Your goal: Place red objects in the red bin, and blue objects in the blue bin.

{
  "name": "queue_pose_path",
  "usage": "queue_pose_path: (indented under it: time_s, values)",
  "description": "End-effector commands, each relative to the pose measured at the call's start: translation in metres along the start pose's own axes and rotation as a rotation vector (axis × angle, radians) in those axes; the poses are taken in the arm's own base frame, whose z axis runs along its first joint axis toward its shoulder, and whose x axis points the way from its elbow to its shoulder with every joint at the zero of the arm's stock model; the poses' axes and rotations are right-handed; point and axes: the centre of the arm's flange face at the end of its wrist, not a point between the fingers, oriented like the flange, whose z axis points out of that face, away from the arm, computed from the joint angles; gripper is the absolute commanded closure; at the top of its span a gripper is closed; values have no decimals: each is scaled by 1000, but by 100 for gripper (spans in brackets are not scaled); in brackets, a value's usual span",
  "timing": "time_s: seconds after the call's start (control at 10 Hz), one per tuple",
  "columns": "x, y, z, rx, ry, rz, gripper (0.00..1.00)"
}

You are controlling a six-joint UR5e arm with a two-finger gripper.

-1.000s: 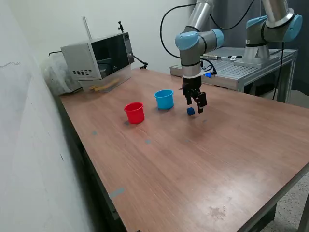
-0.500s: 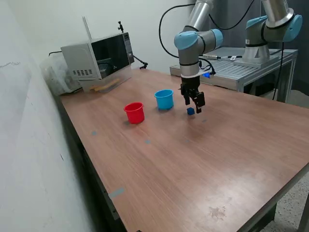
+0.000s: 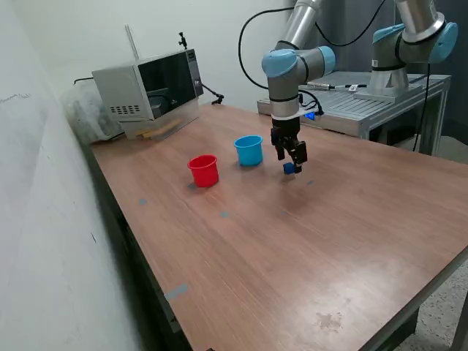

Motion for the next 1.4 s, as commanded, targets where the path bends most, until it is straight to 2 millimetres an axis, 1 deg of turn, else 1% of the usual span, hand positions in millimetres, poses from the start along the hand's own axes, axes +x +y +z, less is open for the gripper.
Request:
queue_pose_path:
  time_s: [0.0, 0.3, 0.5, 0.8, 1.3]
  values:
    - [-3, 2, 1, -2, -7, -23, 0]
    - [-7, 3, 1, -4, -26, -30, 0]
    - [-7, -1, 5, 8, -28, -31, 0]
    - [-10, -1, 6, 12, -28, -27, 0]
    - [-10, -2, 7, 13, -28, -29, 0]
